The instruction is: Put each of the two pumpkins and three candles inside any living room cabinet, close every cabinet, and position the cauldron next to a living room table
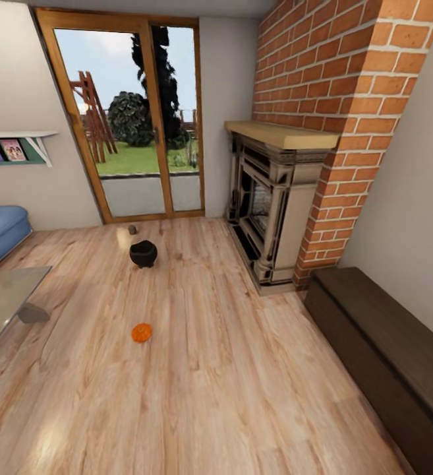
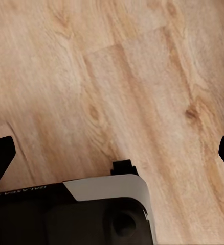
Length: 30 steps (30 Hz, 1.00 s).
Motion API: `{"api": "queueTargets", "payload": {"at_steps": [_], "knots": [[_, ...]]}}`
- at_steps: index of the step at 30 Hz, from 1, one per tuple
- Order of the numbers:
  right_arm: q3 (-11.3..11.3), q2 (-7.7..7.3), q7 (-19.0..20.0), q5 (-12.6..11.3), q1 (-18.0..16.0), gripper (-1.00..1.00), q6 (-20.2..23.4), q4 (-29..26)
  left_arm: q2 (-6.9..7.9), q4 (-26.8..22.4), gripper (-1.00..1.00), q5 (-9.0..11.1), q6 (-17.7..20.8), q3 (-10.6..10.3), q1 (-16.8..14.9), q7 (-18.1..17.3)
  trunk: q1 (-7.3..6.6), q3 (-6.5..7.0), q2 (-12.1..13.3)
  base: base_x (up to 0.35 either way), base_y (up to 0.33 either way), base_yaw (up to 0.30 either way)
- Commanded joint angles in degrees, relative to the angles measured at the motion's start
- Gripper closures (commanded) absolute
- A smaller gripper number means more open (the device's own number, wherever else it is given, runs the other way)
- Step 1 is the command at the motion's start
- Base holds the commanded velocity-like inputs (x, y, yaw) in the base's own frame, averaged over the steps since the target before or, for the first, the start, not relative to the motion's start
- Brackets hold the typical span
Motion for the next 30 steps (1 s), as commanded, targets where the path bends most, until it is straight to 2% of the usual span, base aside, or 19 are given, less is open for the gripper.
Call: {"api": "queueTargets", "payload": {"at_steps": [1,15,30], "knots": [[0.5,-0.06,-0.4,-0.6,0.0,-1.0,-0.3,0.0,0.06,-0.1,-1.0,0.6,-0.2,-0.4,0.0,0.5,0.04,0.02,0.0,0.276,0.017,0.152],[0.5,-0.06,-0.4,-0.6,0.0,-1.0,-1.4,0.0,0.03,-0.1,-1.0,0.6,-0.2,-0.4,0.0,0.5,0.04,1.15,0.0,0.29,0.01,0.15],[0.4,-0.13,-0.4,-0.6,0.0,-1.0,-1.4,0.0,0.06,-0.1,-1.0,0.6,-0.2,-0.4,0.0,0.5,0.04,2.03,0.0,0.271,0.183,0.107]]}}
